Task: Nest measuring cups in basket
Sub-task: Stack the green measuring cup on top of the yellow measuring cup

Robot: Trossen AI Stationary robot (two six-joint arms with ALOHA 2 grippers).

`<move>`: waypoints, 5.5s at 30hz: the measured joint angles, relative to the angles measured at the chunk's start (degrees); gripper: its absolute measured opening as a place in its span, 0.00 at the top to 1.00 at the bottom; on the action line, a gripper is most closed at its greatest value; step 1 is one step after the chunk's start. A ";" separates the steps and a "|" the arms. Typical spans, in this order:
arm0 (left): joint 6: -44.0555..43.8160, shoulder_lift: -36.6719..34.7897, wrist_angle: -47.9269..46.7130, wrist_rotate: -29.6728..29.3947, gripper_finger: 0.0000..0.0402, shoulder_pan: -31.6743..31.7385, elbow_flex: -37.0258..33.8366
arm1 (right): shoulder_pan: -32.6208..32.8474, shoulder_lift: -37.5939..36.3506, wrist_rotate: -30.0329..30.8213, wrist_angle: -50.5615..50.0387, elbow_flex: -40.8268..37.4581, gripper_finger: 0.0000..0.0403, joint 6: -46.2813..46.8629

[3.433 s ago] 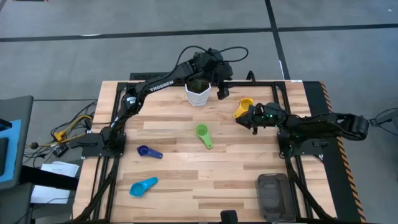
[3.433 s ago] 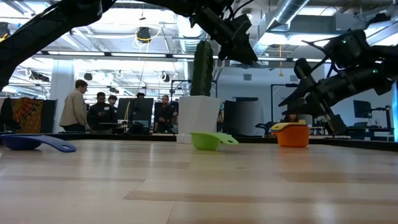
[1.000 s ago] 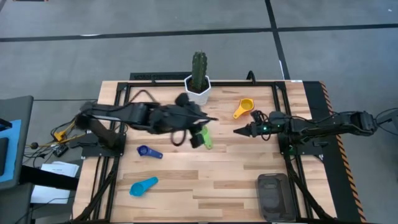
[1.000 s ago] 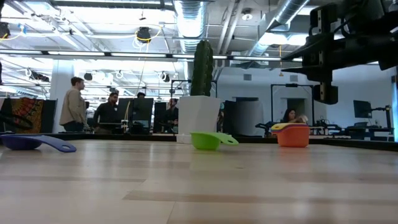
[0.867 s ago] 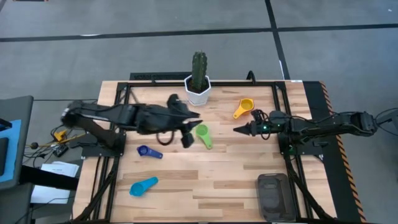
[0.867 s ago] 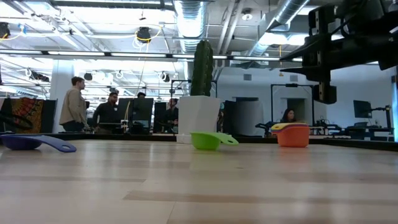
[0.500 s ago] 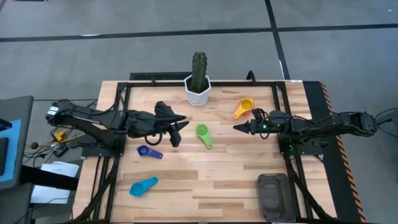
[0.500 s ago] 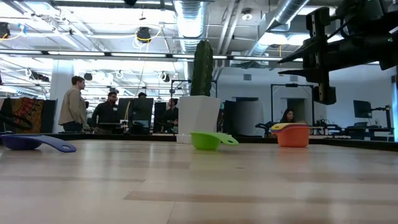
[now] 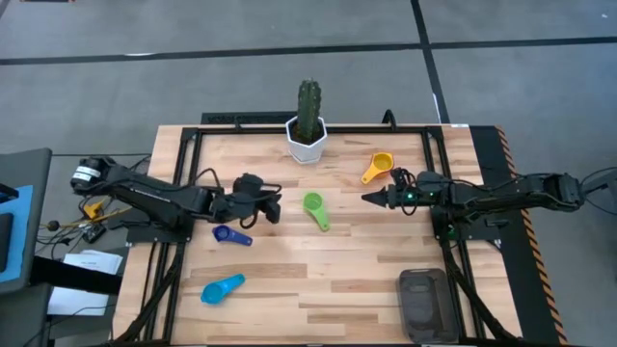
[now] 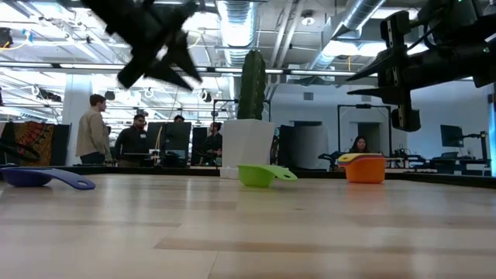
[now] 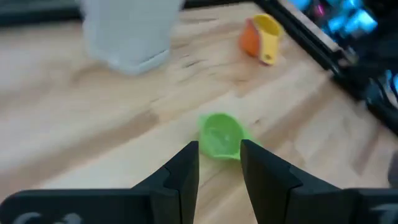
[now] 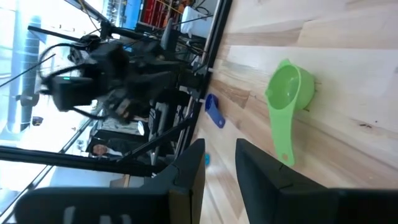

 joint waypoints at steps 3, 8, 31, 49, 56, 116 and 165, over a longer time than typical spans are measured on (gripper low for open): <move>-10.81 0.91 4.60 -1.20 0.74 1.01 -5.54 | 0.00 0.00 0.00 -0.60 0.00 0.72 -0.12; -30.04 8.10 12.16 0.25 0.74 3.13 -10.44 | 0.02 0.00 -0.02 -1.06 0.00 0.72 -0.41; -29.53 40.20 25.39 14.86 0.73 4.98 11.21 | 7.46 0.00 0.03 -2.59 0.00 0.72 -0.13; -32.32 39.00 22.52 14.19 0.73 5.04 11.99 | 8.41 0.00 0.44 -11.18 0.00 0.72 0.49; -31.90 33.80 10.24 10.28 0.73 5.25 11.99 | 8.37 0.00 0.98 -11.22 0.00 0.72 -0.02; 15.39 29.99 -9.61 29.23 0.72 15.50 20.43 | 8.31 0.00 9.66 -11.51 0.00 0.72 0.54; 6.61 36.13 -3.82 29.31 0.49 18.60 21.52 | 9.75 0.00 13.46 -6.41 0.02 0.72 3.52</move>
